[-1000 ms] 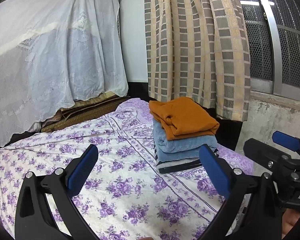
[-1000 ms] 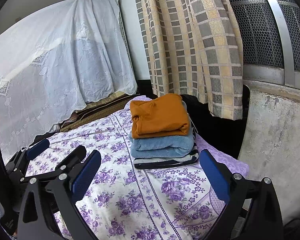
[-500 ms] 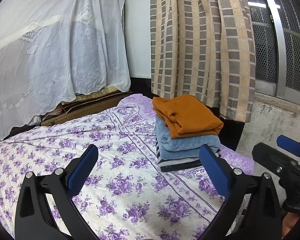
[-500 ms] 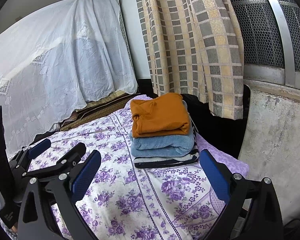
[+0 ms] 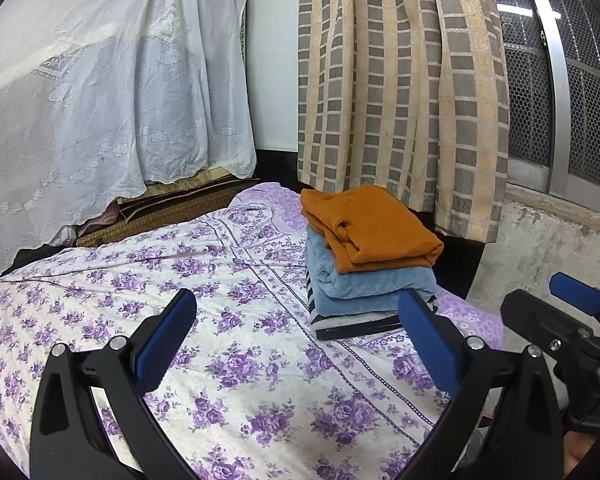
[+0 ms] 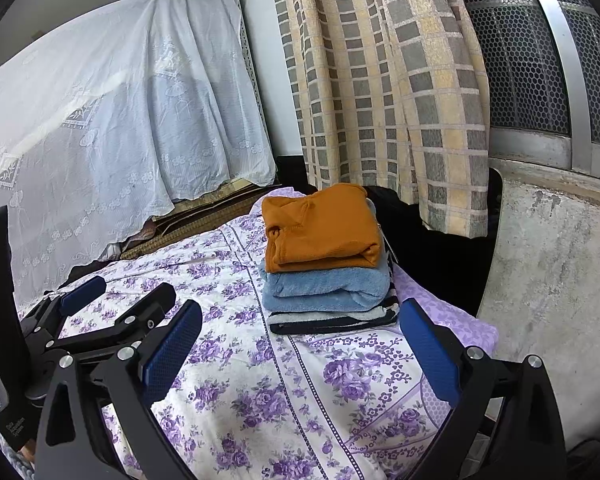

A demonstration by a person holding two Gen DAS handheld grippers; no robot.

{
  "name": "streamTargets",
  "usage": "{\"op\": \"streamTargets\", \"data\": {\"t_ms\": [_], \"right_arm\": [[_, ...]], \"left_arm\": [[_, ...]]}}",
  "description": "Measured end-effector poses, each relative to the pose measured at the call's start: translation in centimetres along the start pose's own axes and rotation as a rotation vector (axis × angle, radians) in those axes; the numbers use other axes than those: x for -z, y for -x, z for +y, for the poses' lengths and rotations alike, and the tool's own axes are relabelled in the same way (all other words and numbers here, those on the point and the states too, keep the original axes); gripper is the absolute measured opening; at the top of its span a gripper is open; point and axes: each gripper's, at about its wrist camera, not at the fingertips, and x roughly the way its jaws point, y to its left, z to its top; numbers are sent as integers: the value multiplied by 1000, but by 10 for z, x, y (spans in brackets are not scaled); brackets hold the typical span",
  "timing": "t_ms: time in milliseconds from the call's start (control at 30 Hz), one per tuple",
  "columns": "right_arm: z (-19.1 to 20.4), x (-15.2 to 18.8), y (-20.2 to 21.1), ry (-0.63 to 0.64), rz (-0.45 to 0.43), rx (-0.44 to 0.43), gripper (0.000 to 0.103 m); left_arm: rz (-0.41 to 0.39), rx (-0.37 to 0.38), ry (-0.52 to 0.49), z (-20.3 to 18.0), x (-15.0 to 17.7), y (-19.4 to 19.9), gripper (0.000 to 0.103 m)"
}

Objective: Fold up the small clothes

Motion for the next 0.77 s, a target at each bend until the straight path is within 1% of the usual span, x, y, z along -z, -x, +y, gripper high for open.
{"op": "streamTargets", "data": {"t_ms": [367, 633, 767], "right_arm": [[0, 0, -2, 2, 0, -1, 99], [0, 0, -1, 0, 0, -1, 99], [-1, -1, -1, -4, -2, 0, 99]], "left_arm": [[-9, -7, -11, -2, 1, 2, 98], [4, -1, 15, 0, 0, 0, 98], [-3, -2, 7, -1, 0, 1, 98]]}}
